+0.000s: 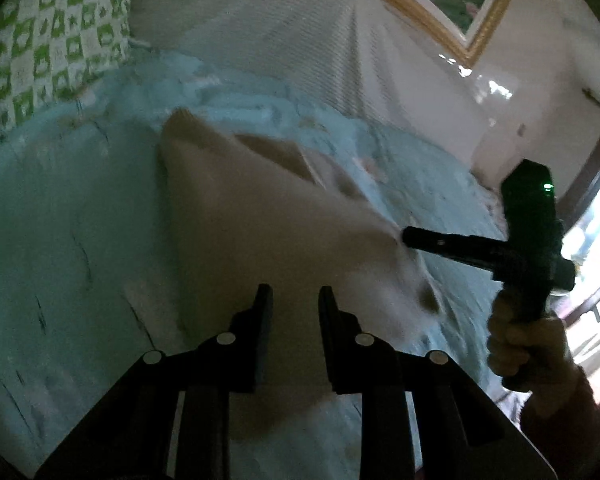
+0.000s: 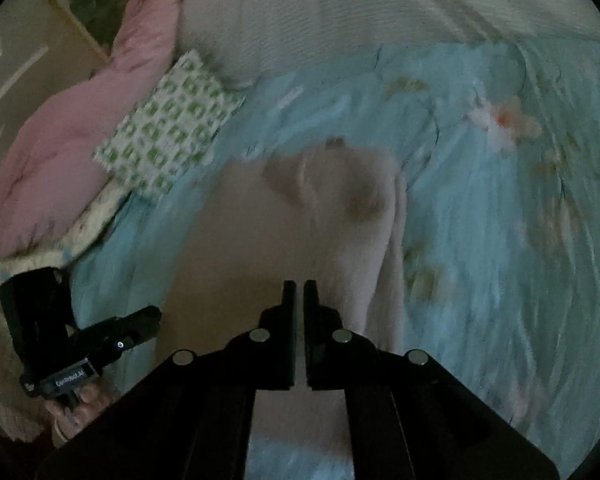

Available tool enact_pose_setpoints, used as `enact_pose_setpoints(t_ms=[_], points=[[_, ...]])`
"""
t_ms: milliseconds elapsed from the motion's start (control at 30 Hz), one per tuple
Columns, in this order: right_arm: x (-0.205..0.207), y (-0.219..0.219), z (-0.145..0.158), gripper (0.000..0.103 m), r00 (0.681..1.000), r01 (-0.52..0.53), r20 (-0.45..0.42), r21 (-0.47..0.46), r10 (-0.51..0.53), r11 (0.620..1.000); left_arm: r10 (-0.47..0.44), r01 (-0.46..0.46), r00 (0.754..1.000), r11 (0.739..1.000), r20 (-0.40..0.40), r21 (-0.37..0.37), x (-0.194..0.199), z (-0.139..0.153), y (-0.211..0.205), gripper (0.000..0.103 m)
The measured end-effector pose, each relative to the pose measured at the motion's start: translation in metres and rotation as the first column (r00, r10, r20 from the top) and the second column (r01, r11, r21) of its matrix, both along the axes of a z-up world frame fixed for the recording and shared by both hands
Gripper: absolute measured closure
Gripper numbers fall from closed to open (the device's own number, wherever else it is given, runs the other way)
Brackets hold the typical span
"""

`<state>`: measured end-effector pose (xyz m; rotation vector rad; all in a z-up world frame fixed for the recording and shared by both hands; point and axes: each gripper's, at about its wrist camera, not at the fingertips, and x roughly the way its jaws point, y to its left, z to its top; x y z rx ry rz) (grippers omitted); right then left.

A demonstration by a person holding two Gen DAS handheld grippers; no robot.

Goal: Fold small clothes

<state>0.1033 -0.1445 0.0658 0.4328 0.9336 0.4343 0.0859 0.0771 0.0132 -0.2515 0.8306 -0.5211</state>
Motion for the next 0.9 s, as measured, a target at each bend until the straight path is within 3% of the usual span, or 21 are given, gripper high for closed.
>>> enact_pose_setpoints(t_ms=[133,200,300,433,600,867,900], points=[[-0.024,0.004,-0.023,0.099,0.999,-0.027,-0.048,-0.078,0.024,0.997,-0.003,0.008,0.998,0.997,-0.067,0.073,-0.011,-0.030,-0.009,0.081],[-0.029,0.000,-0.042,0.101,0.996,-0.009,-0.084,-0.126,-0.002,0.992,0.003,0.001,0.997,0.999,-0.084,0.052,-0.010,-0.040,-0.005,0.082],[-0.035,-0.014,-0.053,0.103,0.996,0.017,-0.088,-0.066,-0.023,0.998,0.002,0.000,0.995,1.000,-0.099,0.023,-0.010,-0.046,-0.002,0.083],[-0.047,-0.015,-0.051,0.103,0.997,0.026,-0.076,-0.089,-0.033,0.996,0.008,-0.006,0.995,1.000,-0.100,0.028,-0.015,-0.050,-0.005,0.084],[-0.057,-0.019,-0.054,0.103,0.995,0.053,-0.087,-0.052,-0.057,0.997,0.021,-0.017,0.995,0.999,-0.094,0.045,-0.017,-0.050,-0.009,0.083],[-0.067,-0.016,-0.044,0.103,0.993,0.073,-0.094,-0.060,-0.078,0.996,0.040,-0.034,0.996,0.997,-0.079,0.076,-0.029,-0.037,-0.008,0.077],[-0.070,-0.015,-0.038,0.099,0.994,0.073,-0.081,-0.058,-0.078,0.996,0.039,-0.034,0.997,0.996,-0.070,0.079,-0.030,-0.035,-0.008,0.075]])
